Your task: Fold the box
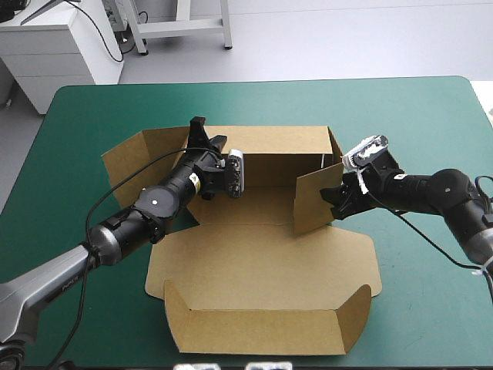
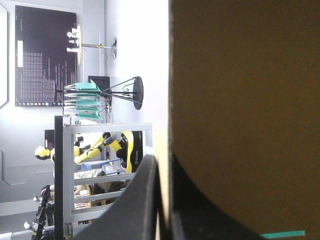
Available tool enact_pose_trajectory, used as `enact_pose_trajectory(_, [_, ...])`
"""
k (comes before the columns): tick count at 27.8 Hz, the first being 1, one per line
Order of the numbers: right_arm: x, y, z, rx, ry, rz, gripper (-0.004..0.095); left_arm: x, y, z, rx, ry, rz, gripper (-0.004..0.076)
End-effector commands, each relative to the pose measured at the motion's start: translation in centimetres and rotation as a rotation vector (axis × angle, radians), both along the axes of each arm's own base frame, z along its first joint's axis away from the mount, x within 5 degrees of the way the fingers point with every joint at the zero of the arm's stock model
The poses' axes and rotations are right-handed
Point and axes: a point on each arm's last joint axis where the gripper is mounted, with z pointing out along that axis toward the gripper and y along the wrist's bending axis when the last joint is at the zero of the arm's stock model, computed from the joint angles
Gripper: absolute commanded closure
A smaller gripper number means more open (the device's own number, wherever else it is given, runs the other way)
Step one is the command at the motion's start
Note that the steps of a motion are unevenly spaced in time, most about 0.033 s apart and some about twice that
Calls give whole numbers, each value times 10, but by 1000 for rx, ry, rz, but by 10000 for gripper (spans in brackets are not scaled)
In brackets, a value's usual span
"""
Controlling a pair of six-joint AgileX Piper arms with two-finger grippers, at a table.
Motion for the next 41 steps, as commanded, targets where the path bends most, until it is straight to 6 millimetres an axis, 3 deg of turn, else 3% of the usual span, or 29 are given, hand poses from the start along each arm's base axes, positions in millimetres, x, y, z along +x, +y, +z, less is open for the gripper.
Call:
enact_pose_trajectory(1, [8, 6, 9, 58, -68, 14, 233, -5, -3, 17, -55, -18, -47, 732])
enact_pose_trajectory(5, [18, 17, 0, 31, -93, 11, 155, -8, -8, 16, -65, 4, -102, 732])
enact_pose_trajectory(12, [30, 25, 0, 40, -158, -156, 202, -16, -17, 16, -87, 31, -172, 731])
enact_pose_trajectory(16, [29, 23, -1, 11, -150, -157, 415, -26, -29, 16, -92, 43, -234, 731])
enact_pose_trajectory(21, [28, 23, -3, 11, -124, -154, 829, -25, -27, 16, -131, 61, -188, 731])
enact_pose_trajectory(23, [27, 24, -4, 11, -113, -138, 930, -24, -26, 16, -130, 55, -172, 731])
enact_pose_trajectory(29, [27, 24, -3, 21, -110, -149, 925, -26, -28, 16, -124, 53, -188, 717])
enact_pose_trajectory(31, [30, 22, -2, 62, -105, -217, 925, -26, -29, 16, -125, 58, -197, 654])
enact_pose_trajectory(33, [31, 21, -1, 82, -103, -247, 925, -27, -29, 16, -135, 66, -199, 526])
enact_pose_trajectory(36, [31, 21, -1, 85, -99, -248, 926, -30, -30, 19, -177, 83, -190, 262])
enact_pose_trajectory(37, [31, 21, -1, 92, -94, -254, 926, -37, -33, 25, -214, 87, -192, 132])
enact_pose_trajectory(39, [31, 21, -1, 105, -89, -269, 925, -55, -40, 37, -244, 65, -237, 59])
enact_pose_trajectory(41, [31, 21, -1, 104, -89, -269, 926, -81, -49, 53, -265, 31, -326, 71])
